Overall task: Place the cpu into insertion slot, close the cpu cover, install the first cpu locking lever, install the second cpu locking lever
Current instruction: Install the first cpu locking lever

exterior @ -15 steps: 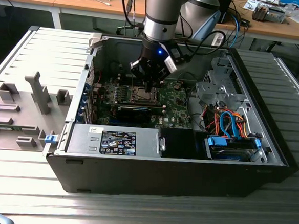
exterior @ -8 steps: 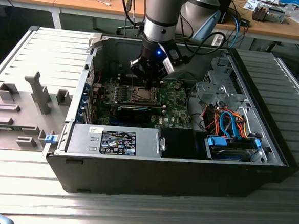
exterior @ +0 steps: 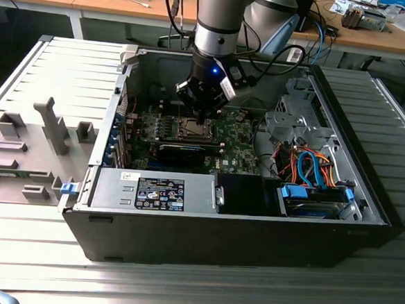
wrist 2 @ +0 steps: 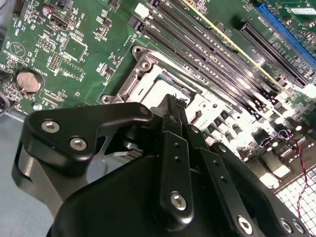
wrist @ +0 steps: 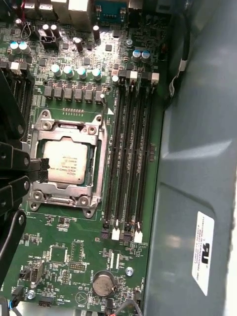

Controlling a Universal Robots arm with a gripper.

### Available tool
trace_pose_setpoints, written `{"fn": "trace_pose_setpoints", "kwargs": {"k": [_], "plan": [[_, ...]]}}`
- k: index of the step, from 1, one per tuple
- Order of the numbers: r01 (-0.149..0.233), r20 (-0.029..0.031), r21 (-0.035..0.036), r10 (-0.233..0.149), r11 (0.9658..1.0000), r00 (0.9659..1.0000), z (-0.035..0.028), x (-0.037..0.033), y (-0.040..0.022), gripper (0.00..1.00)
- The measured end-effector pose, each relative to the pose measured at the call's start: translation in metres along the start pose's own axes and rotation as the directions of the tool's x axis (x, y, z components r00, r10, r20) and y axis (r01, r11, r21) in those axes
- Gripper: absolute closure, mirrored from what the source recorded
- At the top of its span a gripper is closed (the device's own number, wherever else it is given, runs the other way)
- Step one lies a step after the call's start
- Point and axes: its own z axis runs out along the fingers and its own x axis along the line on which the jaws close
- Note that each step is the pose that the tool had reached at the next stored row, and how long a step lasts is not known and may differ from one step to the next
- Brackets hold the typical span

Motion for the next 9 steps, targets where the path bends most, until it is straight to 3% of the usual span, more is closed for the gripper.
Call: {"fn": "trace_pose_setpoints", "kwargs": {"k": [9], "plan": [[0.000, -0.0001, 0.0004, 0.000, 1.0000, 1.0000, -0.0033, 0.0002, -0.0001, 0.89]]}}
